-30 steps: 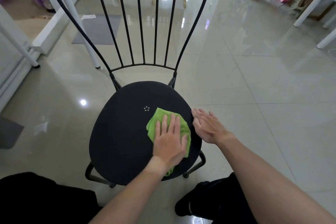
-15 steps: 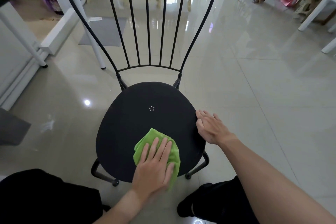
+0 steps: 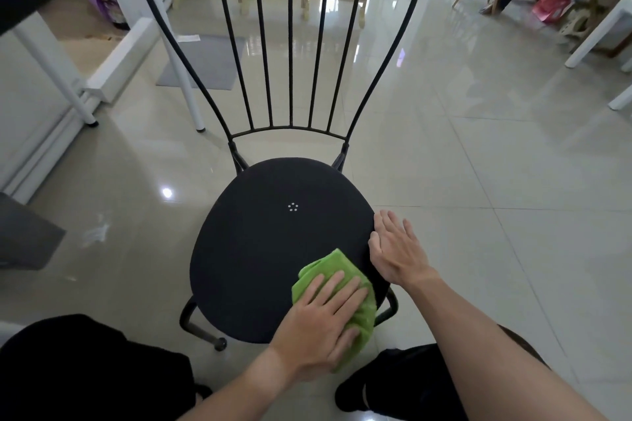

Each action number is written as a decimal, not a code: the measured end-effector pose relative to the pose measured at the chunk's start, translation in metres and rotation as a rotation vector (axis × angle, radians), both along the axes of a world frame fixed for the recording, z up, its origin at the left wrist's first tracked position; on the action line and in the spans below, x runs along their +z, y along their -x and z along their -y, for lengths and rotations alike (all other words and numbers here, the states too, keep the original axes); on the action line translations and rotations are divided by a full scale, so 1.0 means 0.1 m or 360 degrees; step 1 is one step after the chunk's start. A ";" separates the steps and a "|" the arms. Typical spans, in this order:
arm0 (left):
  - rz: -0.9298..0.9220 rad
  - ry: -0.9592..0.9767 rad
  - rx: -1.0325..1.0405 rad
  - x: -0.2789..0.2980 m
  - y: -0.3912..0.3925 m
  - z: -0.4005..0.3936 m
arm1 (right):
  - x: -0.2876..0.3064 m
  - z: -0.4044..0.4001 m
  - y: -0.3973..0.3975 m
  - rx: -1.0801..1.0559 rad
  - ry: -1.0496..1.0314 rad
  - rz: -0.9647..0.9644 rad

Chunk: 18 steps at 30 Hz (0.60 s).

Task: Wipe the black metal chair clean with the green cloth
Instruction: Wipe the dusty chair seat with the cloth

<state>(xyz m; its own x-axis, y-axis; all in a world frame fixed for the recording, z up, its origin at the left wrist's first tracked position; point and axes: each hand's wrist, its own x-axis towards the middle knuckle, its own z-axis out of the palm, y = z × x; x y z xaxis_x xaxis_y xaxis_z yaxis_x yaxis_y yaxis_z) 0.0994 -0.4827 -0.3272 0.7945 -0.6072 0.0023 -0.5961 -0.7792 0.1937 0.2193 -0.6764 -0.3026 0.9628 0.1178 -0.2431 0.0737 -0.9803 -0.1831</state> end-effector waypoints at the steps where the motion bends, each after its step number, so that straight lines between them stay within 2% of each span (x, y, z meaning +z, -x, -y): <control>1: -0.0003 -0.0003 0.0054 -0.01 0.06 -0.12 | -0.01 -0.02 0.01 -0.0027 -0.0009 0.0001; 8: -0.0045 -0.0001 0.0615 -0.04 0.27 -0.98 | -0.04 -0.01 0.01 -0.0050 -0.0060 0.0028; 11: -0.0085 0.0039 0.0956 0.01 0.22 -1.21 | -0.03 -0.01 0.03 -0.0057 -0.0083 -0.0005; 15: -0.0214 0.0143 0.1357 0.01 -0.24 -1.38 | -0.03 0.00 0.02 -0.0046 -0.0093 -0.0017; 18: -0.0242 0.0146 0.1434 0.00 -0.77 -1.37 | -0.06 -0.01 0.02 -0.0059 -0.0113 0.0019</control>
<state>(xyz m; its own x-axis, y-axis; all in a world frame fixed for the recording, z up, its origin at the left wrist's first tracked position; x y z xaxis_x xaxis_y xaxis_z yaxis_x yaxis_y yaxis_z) 0.1765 -0.3452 -0.3268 0.9630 0.2395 -0.1233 0.2664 -0.9146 0.3041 0.2170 -0.6759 -0.3083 0.9696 0.0987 -0.2238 0.0404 -0.9670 -0.2516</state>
